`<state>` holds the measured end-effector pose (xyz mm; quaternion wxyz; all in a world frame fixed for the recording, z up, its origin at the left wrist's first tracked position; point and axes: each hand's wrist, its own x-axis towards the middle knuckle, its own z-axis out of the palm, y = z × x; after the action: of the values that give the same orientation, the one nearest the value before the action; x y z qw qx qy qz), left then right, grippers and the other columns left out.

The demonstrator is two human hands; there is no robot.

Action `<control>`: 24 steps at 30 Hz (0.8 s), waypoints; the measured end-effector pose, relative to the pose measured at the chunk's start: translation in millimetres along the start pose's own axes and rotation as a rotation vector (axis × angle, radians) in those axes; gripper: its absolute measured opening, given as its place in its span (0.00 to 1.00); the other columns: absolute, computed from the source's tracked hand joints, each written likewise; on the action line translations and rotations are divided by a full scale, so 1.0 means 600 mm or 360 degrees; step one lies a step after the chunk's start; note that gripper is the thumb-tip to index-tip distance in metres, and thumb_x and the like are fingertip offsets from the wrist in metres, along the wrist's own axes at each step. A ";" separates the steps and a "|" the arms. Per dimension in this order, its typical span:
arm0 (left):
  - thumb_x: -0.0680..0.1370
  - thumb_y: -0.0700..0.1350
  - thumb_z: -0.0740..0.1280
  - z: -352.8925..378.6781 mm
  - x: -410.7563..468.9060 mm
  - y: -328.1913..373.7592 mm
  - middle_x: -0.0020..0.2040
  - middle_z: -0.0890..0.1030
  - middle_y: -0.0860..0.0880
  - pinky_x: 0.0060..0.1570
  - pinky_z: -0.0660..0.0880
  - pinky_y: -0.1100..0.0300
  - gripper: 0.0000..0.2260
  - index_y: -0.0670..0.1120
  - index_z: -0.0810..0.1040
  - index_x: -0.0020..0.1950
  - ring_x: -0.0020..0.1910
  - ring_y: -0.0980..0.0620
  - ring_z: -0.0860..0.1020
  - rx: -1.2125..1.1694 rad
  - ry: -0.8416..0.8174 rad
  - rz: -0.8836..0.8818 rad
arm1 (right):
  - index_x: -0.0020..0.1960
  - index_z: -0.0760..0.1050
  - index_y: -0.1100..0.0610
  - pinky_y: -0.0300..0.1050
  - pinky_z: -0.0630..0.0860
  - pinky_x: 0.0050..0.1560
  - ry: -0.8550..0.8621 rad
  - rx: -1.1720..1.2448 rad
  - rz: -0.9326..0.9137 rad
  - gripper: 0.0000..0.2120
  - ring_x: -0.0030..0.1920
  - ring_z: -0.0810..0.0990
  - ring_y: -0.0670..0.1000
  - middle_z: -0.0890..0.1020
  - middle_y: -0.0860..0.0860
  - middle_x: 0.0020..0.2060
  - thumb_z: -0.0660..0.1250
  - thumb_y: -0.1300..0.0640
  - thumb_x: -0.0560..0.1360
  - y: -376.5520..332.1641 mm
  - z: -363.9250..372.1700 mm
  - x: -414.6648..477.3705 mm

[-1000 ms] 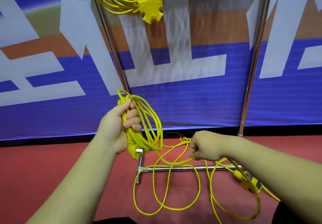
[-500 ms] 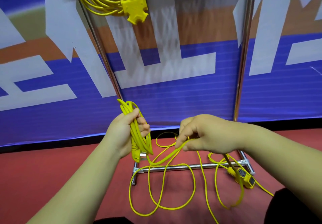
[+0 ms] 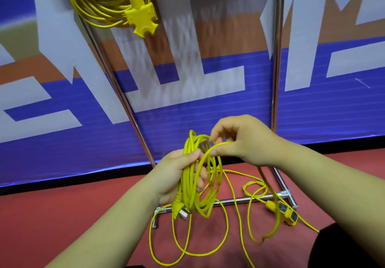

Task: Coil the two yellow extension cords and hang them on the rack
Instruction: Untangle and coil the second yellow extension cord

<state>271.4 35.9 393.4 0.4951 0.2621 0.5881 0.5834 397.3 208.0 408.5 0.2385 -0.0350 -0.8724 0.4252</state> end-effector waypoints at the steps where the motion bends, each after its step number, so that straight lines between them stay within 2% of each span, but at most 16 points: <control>1: 0.77 0.48 0.66 0.001 0.000 0.002 0.32 0.76 0.41 0.29 0.74 0.57 0.12 0.38 0.75 0.51 0.24 0.48 0.73 -0.0017 -0.0071 -0.0008 | 0.42 0.81 0.50 0.34 0.70 0.35 -0.0006 0.0042 0.0043 0.11 0.31 0.74 0.40 0.82 0.47 0.35 0.82 0.55 0.65 0.003 -0.006 0.001; 3: 0.78 0.48 0.67 0.004 0.000 0.005 0.31 0.72 0.43 0.28 0.72 0.58 0.12 0.39 0.78 0.51 0.24 0.51 0.70 -0.0011 -0.0246 -0.0041 | 0.42 0.81 0.54 0.37 0.71 0.35 -0.0058 0.0090 0.0098 0.12 0.30 0.72 0.40 0.83 0.51 0.35 0.82 0.56 0.64 0.010 -0.013 0.001; 6: 0.79 0.49 0.65 0.009 0.001 0.006 0.29 0.68 0.48 0.27 0.70 0.60 0.11 0.42 0.79 0.45 0.23 0.55 0.65 0.0118 -0.0384 -0.0084 | 0.43 0.80 0.59 0.35 0.72 0.34 -0.0167 0.0189 0.0166 0.13 0.30 0.74 0.40 0.83 0.51 0.34 0.82 0.60 0.64 0.015 -0.019 -0.002; 8: 0.78 0.49 0.68 0.013 -0.002 0.010 0.27 0.65 0.50 0.26 0.67 0.62 0.10 0.44 0.77 0.41 0.22 0.56 0.62 0.0224 -0.0285 -0.0081 | 0.43 0.80 0.60 0.35 0.73 0.34 -0.0210 0.0282 0.0232 0.11 0.31 0.76 0.41 0.82 0.54 0.34 0.81 0.62 0.66 0.022 -0.026 -0.004; 11: 0.76 0.50 0.69 0.003 -0.009 0.021 0.26 0.62 0.50 0.25 0.66 0.63 0.12 0.45 0.73 0.39 0.22 0.56 0.60 0.0286 -0.0057 0.0024 | 0.45 0.78 0.61 0.39 0.74 0.35 -0.0240 0.0516 0.0335 0.10 0.32 0.77 0.46 0.80 0.53 0.33 0.77 0.66 0.69 0.035 -0.034 -0.008; 15: 0.77 0.49 0.69 -0.025 -0.021 0.045 0.25 0.62 0.51 0.24 0.66 0.62 0.13 0.45 0.73 0.37 0.21 0.57 0.59 0.0014 0.0132 0.0280 | 0.48 0.75 0.61 0.43 0.77 0.39 -0.0224 0.0765 0.0459 0.09 0.36 0.78 0.55 0.79 0.58 0.36 0.73 0.69 0.72 0.053 -0.029 -0.014; 18: 0.77 0.50 0.65 -0.047 -0.026 0.057 0.26 0.63 0.52 0.24 0.67 0.62 0.12 0.45 0.73 0.37 0.20 0.57 0.61 -0.0185 0.0216 0.0411 | 0.49 0.76 0.59 0.45 0.75 0.41 -0.0286 0.0718 0.0516 0.09 0.40 0.77 0.56 0.78 0.58 0.38 0.71 0.69 0.74 0.063 -0.017 -0.015; 21: 0.77 0.50 0.65 -0.062 -0.025 0.052 0.26 0.65 0.50 0.25 0.70 0.61 0.11 0.45 0.74 0.37 0.21 0.56 0.63 -0.0211 0.0285 0.0458 | 0.50 0.77 0.60 0.52 0.73 0.44 -0.0325 0.0616 0.0574 0.09 0.40 0.77 0.56 0.80 0.55 0.38 0.73 0.68 0.73 0.063 -0.007 -0.014; 24: 0.76 0.50 0.66 -0.070 -0.024 0.042 0.28 0.69 0.48 0.28 0.74 0.59 0.10 0.45 0.75 0.39 0.23 0.52 0.68 -0.0178 0.0342 0.0408 | 0.47 0.82 0.58 0.48 0.74 0.42 -0.0100 0.0497 0.0568 0.06 0.37 0.77 0.52 0.81 0.53 0.35 0.75 0.64 0.72 0.054 -0.006 -0.008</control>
<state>232.8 9.8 414.3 0.3647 0.2432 0.5660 0.6982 398.7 229.9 384.2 0.1347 -0.1380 -0.7830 0.5914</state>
